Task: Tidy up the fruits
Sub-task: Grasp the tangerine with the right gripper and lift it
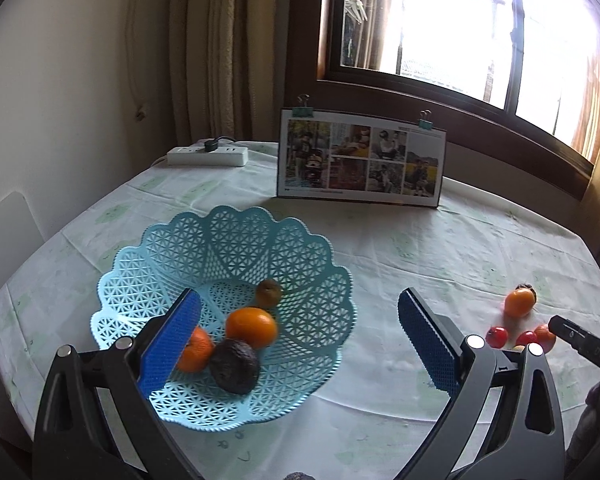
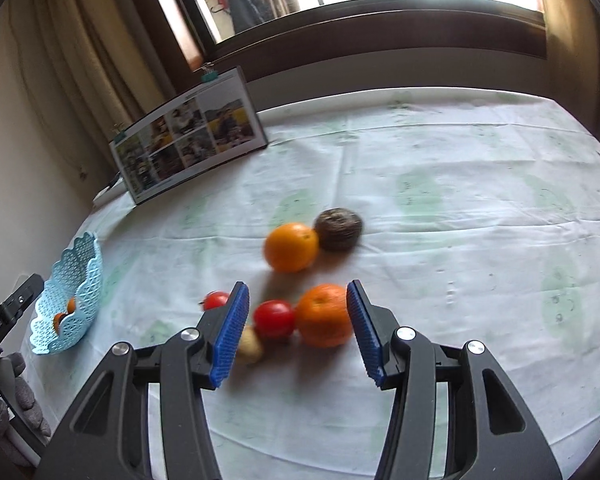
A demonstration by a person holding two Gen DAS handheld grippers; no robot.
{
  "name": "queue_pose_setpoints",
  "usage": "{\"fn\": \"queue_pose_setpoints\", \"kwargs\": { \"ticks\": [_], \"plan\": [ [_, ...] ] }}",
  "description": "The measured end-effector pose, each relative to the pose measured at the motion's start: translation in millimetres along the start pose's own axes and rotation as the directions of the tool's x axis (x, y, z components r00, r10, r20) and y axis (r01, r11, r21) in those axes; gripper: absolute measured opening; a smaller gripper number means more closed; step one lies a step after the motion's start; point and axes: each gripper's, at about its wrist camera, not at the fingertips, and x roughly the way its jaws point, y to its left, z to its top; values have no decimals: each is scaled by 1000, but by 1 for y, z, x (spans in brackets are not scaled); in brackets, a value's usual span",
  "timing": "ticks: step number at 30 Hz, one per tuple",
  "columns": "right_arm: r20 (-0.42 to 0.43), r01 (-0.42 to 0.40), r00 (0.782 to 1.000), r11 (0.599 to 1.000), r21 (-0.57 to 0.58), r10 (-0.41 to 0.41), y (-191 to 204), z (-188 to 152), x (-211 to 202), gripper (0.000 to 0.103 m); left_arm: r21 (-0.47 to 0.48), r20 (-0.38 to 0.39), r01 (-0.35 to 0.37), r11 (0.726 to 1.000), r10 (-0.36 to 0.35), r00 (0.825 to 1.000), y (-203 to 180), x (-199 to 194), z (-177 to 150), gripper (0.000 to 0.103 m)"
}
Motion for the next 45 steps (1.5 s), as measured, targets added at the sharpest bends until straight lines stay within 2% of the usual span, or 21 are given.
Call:
{"fn": "queue_pose_setpoints", "kwargs": {
  "ticks": [5,13,26,32,36,41,45],
  "plan": [
    [-8,54,999,998,19,-54,-16,8,9,51,26,-2,20,999,-20,1000,-14,0,-1,100],
    [-55,89,994,996,-4,-89,-16,11,36,51,51,-15,35,998,-35,999,-29,1,-5,100],
    [-69,30,997,996,-80,-36,-11,-5,11,51,81,-24,64,995,-62,998,-45,2,-3,100],
    [-111,-23,994,996,-84,14,-6,-13,13,50,94,-28,71,993,-68,997,-53,3,-3,100],
    [-125,-63,991,995,-79,52,-4,-16,15,40,100,-28,64,993,-62,998,-55,3,-3,100],
    [-123,-75,990,994,-77,65,-4,-19,10,39,102,-39,71,992,-68,997,-61,9,-1,100],
    [-90,-57,995,997,-56,52,-14,-17,1,39,124,-56,97,988,-91,994,-75,16,0,100]
  ]
}}
